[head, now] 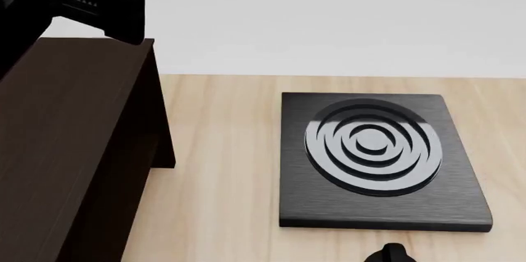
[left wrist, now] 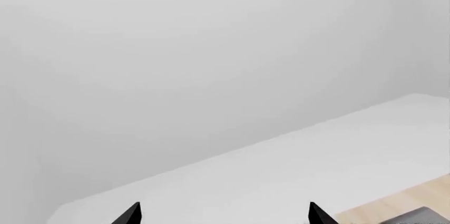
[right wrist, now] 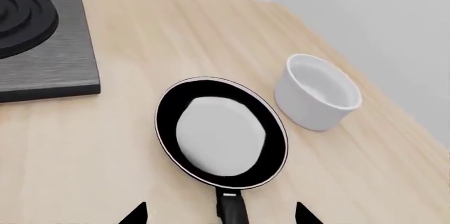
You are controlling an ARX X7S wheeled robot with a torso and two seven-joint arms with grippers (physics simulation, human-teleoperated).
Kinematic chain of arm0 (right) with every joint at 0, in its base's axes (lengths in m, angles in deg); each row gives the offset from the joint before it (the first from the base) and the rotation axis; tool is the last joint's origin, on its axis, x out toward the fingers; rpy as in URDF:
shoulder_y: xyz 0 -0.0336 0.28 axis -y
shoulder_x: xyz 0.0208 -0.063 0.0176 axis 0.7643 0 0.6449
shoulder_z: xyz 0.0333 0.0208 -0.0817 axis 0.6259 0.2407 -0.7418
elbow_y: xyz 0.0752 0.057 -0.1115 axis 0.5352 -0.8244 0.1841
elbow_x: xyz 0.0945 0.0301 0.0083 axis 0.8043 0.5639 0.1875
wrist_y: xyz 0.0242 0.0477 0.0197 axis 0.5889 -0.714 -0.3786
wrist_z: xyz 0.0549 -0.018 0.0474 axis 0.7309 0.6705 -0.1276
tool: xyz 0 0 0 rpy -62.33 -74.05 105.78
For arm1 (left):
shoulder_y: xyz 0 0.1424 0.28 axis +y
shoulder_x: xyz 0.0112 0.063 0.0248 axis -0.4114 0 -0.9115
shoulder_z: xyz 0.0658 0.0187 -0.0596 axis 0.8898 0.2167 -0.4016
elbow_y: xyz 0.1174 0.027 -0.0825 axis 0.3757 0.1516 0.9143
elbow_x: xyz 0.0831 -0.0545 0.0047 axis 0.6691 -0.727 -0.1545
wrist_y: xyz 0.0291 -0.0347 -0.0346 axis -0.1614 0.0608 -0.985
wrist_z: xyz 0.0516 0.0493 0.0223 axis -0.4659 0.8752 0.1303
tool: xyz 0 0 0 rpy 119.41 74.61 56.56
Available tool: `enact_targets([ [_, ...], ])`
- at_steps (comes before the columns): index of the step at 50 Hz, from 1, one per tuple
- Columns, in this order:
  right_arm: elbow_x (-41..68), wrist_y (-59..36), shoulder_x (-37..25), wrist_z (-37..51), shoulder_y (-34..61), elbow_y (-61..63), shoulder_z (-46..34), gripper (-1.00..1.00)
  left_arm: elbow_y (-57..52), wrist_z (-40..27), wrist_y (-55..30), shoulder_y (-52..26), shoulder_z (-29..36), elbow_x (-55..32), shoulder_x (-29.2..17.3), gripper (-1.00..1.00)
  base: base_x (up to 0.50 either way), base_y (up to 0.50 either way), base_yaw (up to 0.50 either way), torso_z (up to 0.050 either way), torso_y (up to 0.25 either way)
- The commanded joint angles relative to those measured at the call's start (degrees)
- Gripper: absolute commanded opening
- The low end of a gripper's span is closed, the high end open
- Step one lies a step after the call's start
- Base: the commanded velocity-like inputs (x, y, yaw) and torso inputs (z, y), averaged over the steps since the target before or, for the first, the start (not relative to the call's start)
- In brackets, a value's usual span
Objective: Put the frying pan under the cabinet shelf.
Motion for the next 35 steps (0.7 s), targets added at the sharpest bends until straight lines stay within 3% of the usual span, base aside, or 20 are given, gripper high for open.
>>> enact_targets([
  [1, -2.8, 2.0, 0.1, -1.3, -0.3, -3.2, -2.1, 1.0, 0.2, 0.2, 0.5, 0.3, 0.6, 0.4, 0.2, 1.0, 0.0, 0.0, 0.0, 0.0, 0.0],
  [16, -6.4, 3.3, -1.3, -1.4, 6.4, -10.4, -12.4, 1.0, 0.4, 0.4, 1.0, 0.4, 1.0, 0.8, -0.2, 1.0, 0.0, 0.0, 0.0, 0.0, 0.0],
  [35, -6.7, 4.7, 0.1, -2.4, 2.9, -12.9, -7.7, 1.0, 0.5, 0.6, 1.4, 0.6, 1.3, 0.8, -0.5, 1.0, 0.0, 0.0, 0.0, 0.0, 0.0],
])
